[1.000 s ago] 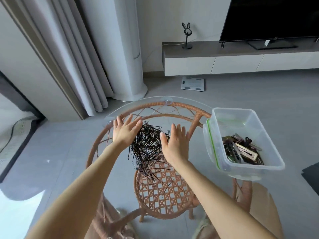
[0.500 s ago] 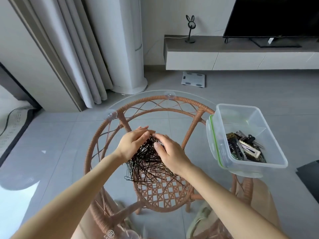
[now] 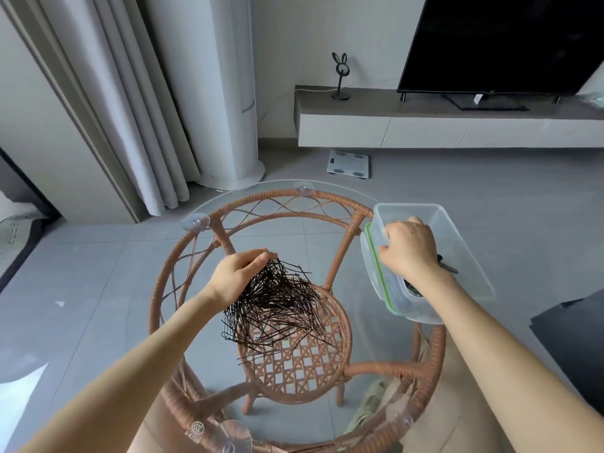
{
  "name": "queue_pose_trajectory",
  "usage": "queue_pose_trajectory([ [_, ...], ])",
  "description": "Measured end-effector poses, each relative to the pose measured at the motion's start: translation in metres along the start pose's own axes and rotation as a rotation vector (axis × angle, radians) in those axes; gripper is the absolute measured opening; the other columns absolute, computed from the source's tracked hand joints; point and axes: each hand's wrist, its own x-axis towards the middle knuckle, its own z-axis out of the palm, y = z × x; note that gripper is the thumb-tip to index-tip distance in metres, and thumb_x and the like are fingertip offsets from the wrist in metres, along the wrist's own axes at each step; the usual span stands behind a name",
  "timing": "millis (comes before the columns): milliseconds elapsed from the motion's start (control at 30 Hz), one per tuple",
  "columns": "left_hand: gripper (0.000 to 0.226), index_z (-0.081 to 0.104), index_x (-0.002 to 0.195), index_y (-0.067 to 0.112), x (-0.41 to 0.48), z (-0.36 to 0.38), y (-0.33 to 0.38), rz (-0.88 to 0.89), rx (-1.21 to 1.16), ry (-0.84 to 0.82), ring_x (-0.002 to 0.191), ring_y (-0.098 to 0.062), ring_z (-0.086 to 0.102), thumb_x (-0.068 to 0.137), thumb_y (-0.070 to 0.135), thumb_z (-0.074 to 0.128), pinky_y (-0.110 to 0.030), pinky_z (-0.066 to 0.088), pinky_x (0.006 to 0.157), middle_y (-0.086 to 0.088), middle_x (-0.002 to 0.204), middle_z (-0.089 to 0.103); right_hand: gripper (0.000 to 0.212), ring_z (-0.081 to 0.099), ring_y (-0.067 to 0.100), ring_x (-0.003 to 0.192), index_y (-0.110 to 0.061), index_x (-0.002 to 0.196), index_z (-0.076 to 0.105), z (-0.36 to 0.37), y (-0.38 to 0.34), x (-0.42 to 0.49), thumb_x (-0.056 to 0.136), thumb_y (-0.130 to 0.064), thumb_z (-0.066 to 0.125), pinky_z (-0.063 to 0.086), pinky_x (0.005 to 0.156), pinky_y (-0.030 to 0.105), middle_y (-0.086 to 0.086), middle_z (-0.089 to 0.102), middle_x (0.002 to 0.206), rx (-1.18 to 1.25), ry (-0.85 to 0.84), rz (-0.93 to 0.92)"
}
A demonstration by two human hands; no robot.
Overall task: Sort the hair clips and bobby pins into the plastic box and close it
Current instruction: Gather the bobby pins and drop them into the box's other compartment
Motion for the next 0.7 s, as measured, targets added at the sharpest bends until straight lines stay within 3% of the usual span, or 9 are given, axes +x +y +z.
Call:
queue_pose_trajectory([
  [33,0.032,0.064,0.116,0.022,-0.001,0.0,0.0,-0.006,0.003,-0.003,0.128,-0.015,0.045,0.095,0.033,0.042,-0.026,0.029,0.104,-0.001,0.136,0.053,0.03,0.044,0.027,0.084,-0.009,0.053,0.036,0.001,0.001,-0.002,0.077,-0.007,0.055,0.032,0.063,0.03,0.001,0.042,0.057,0.02,-0.012,-0.032],
  [100,0.032,0.064,0.117,0.02,-0.003,0.0,0.001,-0.012,0.008,-0.002,0.127,-0.015,0.046,0.096,0.031,0.042,-0.026,0.029,0.103,0.0,0.135,0.053,0.014,0.046,0.026,0.086,-0.004,0.064,0.053,0.004,0.005,-0.005,0.076,-0.011,0.058,0.041,0.066,0.032,0.005,0.056,0.065,0.056,-0.033,-0.112],
  [167,0.032,0.064,0.116,0.018,-0.004,0.0,0.003,-0.024,0.007,0.004,0.121,-0.011,0.048,0.096,0.03,0.043,-0.023,0.03,0.099,0.001,0.131,0.057,0.013,0.049,0.024,0.09,-0.001,0.076,0.063,0.009,0.012,-0.009,0.075,-0.013,0.06,0.045,0.073,0.034,0.009,0.064,0.076,0.098,-0.044,-0.21],
  [400,0.039,0.066,0.111,0.02,-0.011,0.001,0.006,-0.039,0.015,-0.001,0.112,-0.013,0.055,0.088,0.042,0.044,-0.024,0.035,0.091,0.007,0.115,0.063,0.024,0.051,0.016,0.104,-0.009,0.099,0.069,-0.005,0.038,-0.024,0.075,-0.007,0.07,0.028,0.079,0.016,-0.003,0.057,0.09,0.23,-0.13,-0.409],
  [500,0.03,0.065,0.113,0.019,-0.014,0.001,0.009,-0.052,0.035,-0.023,0.112,-0.012,0.055,0.094,0.033,0.047,-0.027,0.038,0.097,0.003,0.12,0.064,0.028,0.051,0.019,0.108,-0.009,0.103,0.068,-0.004,0.035,-0.029,0.075,-0.012,0.072,0.034,0.084,0.02,0.002,0.065,0.097,0.173,-0.129,-0.43],
  [600,0.032,0.062,0.117,0.019,-0.017,-0.002,0.015,-0.052,0.077,0.01,0.111,-0.013,0.054,0.091,0.034,0.051,-0.027,0.038,0.097,0.002,0.12,0.063,0.04,0.057,0.03,0.104,-0.005,0.106,0.066,-0.007,0.017,-0.041,0.069,-0.017,0.077,0.045,0.09,0.037,0.007,0.068,0.106,0.041,0.078,-0.453],
  [667,0.037,0.06,0.119,0.021,-0.018,-0.007,0.018,-0.036,0.247,0.118,0.115,-0.017,0.051,0.087,0.038,0.053,-0.027,0.035,0.093,-0.001,0.123,0.061,0.041,0.06,0.031,0.099,-0.004,0.106,0.066,-0.011,-0.009,-0.055,0.069,-0.019,0.077,0.047,0.089,0.037,0.01,0.068,0.106,0.115,0.265,-0.495],
  [700,0.044,0.059,0.121,0.023,-0.02,-0.01,0.02,-0.041,0.384,0.152,0.12,-0.021,0.048,0.083,0.045,0.053,-0.031,0.036,0.096,-0.003,0.127,0.058,0.043,0.059,0.029,0.104,-0.005,0.112,0.063,-0.013,-0.026,-0.062,0.074,-0.022,0.074,0.044,0.092,0.033,0.009,0.066,0.112,0.192,0.233,-0.518],
])
